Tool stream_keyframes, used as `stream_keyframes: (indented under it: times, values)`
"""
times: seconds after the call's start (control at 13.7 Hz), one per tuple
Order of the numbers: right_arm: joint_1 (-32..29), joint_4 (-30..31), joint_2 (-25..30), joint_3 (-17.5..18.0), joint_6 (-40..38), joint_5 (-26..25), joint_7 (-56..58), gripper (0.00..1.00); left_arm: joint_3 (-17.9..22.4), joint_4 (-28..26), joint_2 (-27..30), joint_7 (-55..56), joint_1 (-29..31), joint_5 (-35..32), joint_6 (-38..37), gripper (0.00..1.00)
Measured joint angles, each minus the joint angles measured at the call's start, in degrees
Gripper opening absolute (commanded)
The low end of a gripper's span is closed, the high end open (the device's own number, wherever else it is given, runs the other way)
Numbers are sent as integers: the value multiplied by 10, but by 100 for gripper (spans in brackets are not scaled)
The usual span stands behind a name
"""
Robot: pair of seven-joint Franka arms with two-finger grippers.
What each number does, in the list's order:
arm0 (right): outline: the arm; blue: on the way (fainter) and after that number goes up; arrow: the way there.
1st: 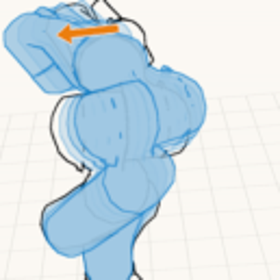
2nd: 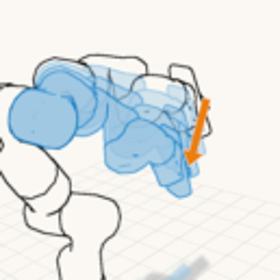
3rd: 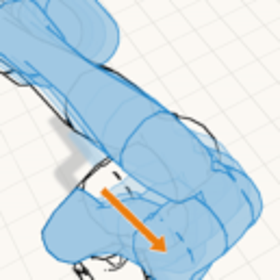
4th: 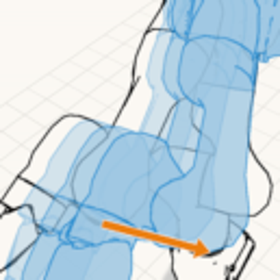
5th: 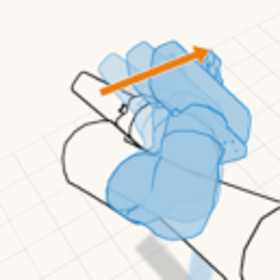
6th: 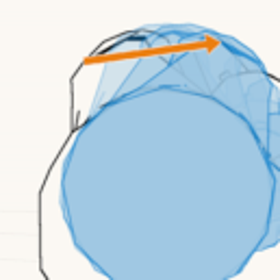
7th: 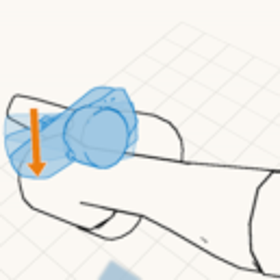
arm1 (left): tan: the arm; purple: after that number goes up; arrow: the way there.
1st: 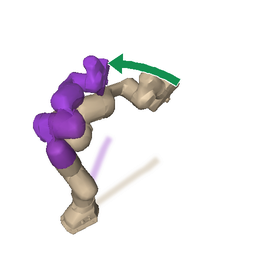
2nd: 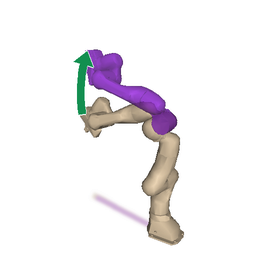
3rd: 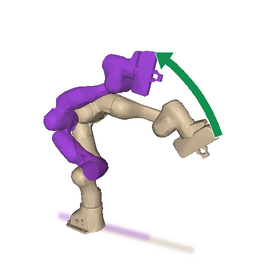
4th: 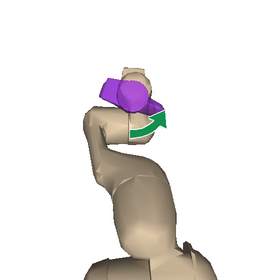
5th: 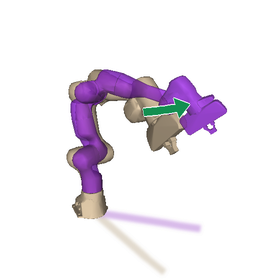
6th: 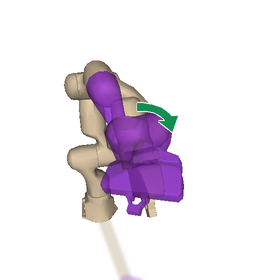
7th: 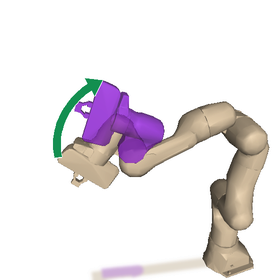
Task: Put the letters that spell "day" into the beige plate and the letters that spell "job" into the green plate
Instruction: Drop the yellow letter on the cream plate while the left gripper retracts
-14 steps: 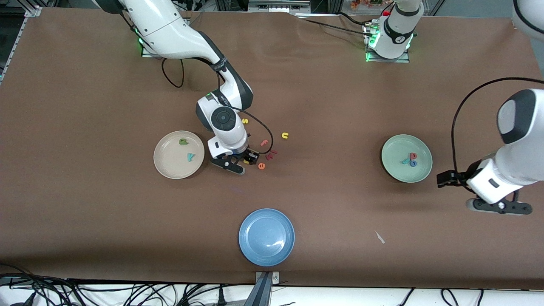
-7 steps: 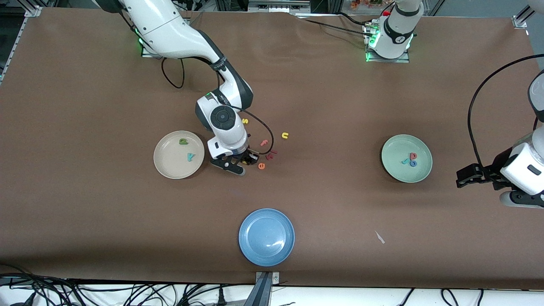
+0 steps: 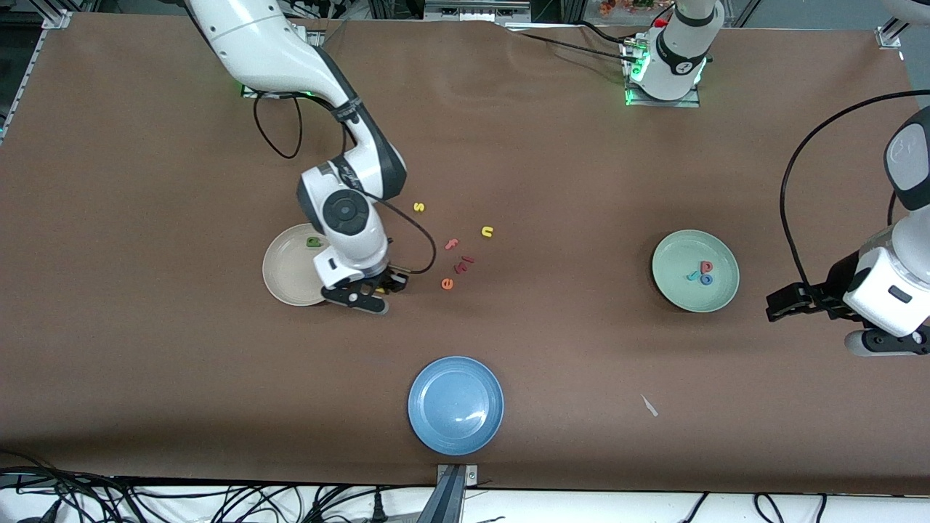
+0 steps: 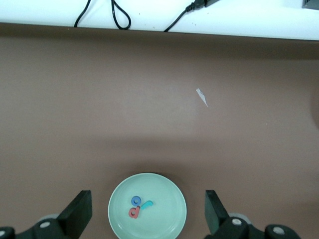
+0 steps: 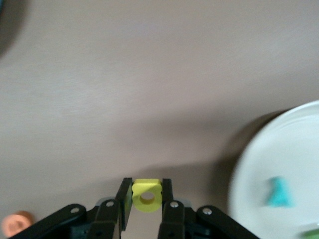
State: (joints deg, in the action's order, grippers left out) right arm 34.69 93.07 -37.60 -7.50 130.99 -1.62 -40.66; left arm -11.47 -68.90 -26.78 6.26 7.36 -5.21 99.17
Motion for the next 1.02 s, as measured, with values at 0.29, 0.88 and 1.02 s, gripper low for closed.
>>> stream_keyframes:
  times: [0.29,0.88,1.02]
  values:
    - [-3,47,32,-69,-30,0,128,16,98,-54,33,-59,-69,35,-11,98]
    - [-19,147,39,-108,-6,1,175,88,129,-163,85,-102,-67,37,15,100]
    - [-18,151,39,-108,-6,2,175,100,130,-165,85,-104,-59,37,11,100]
